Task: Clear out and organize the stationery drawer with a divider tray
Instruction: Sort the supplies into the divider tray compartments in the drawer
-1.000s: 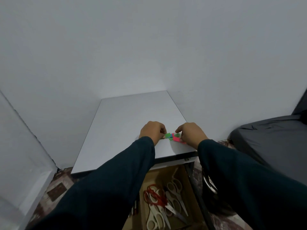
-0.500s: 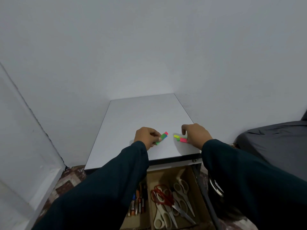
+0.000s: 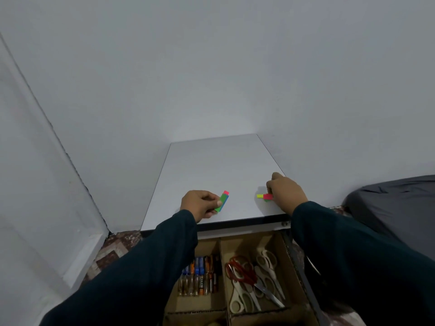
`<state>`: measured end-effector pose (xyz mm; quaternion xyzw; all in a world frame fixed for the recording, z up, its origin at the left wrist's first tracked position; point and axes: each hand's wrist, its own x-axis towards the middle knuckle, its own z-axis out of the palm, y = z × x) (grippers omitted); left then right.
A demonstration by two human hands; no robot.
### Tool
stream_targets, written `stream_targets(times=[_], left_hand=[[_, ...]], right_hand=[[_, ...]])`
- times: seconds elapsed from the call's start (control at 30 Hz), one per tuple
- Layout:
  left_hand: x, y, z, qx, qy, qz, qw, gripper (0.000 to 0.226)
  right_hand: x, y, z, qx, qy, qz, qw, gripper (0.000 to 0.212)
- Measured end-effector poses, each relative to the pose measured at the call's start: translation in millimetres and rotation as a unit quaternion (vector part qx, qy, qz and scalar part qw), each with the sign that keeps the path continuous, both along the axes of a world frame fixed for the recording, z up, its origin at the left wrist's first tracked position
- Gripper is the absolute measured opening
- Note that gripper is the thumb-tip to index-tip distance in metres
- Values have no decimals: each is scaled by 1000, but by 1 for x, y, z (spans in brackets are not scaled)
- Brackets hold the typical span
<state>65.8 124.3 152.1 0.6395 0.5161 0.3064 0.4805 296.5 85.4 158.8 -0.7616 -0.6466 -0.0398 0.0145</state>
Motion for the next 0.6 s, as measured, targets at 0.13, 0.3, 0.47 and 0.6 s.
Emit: stream_targets(times=[0.13,0.3,0.47,0.6], left_hand=[[-7,-8,4,4,-10,3,1000,6],[-15,-11,8,13,-17,9,1000,9],[-19,-13,9,9,-22,7,1000,6],[-25,-11,13,-21,-34,13,999,9]], right_hand=[[-2,-5,3,8,28,0,1000,16],[-1,2,20,21,186,-20,982,16],[-11,16,13,-32,146,-18,989,31],[-14,28,8,-65,106,-28,992,40]])
